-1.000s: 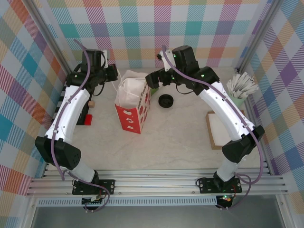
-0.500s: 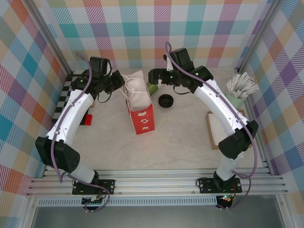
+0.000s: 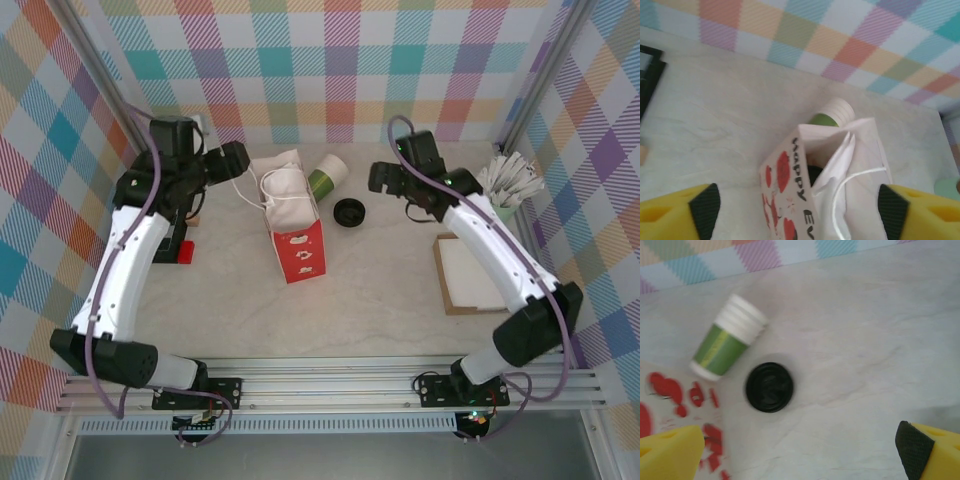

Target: Pack the takeout coffee

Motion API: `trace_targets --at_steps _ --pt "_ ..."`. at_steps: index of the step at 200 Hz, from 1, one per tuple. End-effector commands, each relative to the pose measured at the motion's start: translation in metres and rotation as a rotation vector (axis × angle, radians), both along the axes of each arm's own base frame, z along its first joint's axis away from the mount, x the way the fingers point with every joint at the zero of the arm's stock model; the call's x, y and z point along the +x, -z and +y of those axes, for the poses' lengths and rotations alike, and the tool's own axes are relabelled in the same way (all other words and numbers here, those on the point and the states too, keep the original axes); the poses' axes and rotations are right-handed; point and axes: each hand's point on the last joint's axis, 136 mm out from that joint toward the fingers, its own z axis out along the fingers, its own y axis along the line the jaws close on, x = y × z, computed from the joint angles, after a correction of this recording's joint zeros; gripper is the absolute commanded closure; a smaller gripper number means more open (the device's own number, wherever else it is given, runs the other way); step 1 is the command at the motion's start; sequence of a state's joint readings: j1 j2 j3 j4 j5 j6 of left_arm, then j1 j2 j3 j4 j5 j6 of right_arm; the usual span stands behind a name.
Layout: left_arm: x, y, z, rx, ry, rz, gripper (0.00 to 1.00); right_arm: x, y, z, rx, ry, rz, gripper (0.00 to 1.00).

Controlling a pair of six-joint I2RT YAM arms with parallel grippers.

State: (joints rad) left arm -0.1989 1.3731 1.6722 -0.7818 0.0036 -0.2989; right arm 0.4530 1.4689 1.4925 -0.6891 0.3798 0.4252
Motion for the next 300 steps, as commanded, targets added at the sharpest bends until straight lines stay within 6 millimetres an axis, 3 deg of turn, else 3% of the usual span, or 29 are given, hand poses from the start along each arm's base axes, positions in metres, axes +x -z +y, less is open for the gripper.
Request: trace_targets --at_steps 1,18,34,58,82,108,134,154,166,184,207,229,249,271,300 --pt "-0.011 0.001 0.055 0.196 -0.177 -0.027 0.03 -0.001 -0.014 -0.047 -0.028 0.153 -0.185 0.00" --pt "-0.021 0.007 0.088 0.283 -0.293 -0.032 0.00 -0.015 0.008 -0.087 -0.041 0.251 -0.206 0.00" --pt "-0.033 0.015 0.119 0.357 -0.430 -0.044 0.00 -0.025 0.035 -0.108 -0.069 0.249 -0.200 0.00" --pt "-0.056 0.045 0.160 0.387 -0.625 -0.039 0.00 -0.036 0.076 -0.108 -0.052 0.112 -0.150 0.00" --pt "-0.067 0.101 0.178 0.329 -0.671 -0.013 0.00 -0.043 0.114 -0.101 -0.071 -0.027 -0.147 0.00" --pt "-0.053 0.165 0.171 0.297 -0.575 -0.029 0.00 -0.050 0.160 -0.103 -0.096 -0.067 -0.072 0.00" --pt "-0.037 0.230 0.152 0.263 -0.434 0.069 0.00 -0.041 0.194 -0.109 -0.112 -0.060 -0.063 0.00" --pt "-0.020 0.263 0.126 0.228 -0.261 0.067 0.00 -0.021 0.191 -0.109 -0.127 -0.079 -0.098 0.00" --pt "-0.012 0.277 0.121 0.219 -0.231 0.064 0.00 -0.009 0.189 -0.110 -0.124 -0.075 -0.127 0.00" --pt "-0.002 0.282 0.118 0.229 -0.193 0.052 0.00 0.006 0.186 -0.103 -0.096 -0.110 -0.156 0.00" --pt "0.011 0.267 0.111 0.234 -0.139 -0.027 0.00 0.010 0.187 -0.093 -0.091 -0.171 -0.156 0.00" --pt "0.022 0.259 0.087 0.127 -0.050 -0.065 0.00 0.013 0.180 -0.101 -0.138 -0.148 -0.233 0.00" --pt "0.027 0.276 0.082 0.170 -0.056 -0.027 0.00 0.016 0.188 -0.110 -0.101 -0.121 -0.220 0.00" --pt "0.027 0.284 0.083 0.187 -0.064 -0.029 0.00 0.011 0.183 -0.119 -0.078 -0.082 -0.286 0.00" --pt "0.024 0.281 0.080 0.197 -0.055 -0.059 0.00 0.011 0.184 -0.118 -0.077 -0.085 -0.288 0.00"
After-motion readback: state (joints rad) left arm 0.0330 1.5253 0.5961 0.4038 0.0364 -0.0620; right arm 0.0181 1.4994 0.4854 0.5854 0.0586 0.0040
